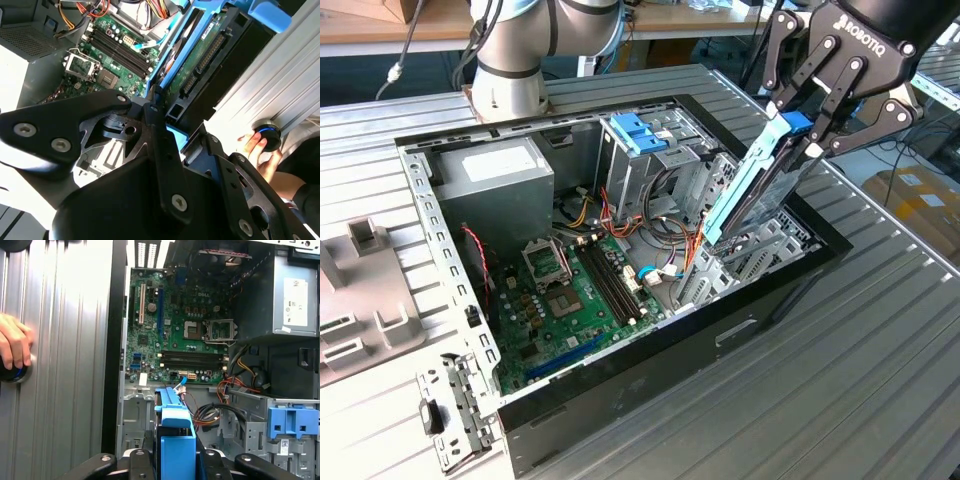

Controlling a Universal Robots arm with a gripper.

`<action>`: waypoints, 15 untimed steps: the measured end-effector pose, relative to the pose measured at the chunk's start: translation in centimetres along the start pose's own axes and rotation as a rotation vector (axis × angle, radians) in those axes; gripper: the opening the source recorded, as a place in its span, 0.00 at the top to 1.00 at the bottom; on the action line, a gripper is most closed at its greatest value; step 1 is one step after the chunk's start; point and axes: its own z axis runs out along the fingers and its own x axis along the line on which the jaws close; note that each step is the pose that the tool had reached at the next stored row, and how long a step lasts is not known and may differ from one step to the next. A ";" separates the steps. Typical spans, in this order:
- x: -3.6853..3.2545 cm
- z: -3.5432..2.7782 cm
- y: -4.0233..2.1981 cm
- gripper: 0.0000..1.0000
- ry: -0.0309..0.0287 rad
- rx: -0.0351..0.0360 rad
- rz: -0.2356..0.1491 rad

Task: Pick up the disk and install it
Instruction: 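Pick up the disk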

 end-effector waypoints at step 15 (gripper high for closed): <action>0.10 -0.03 -2.46 0.63 0.0001 -0.0001 0.000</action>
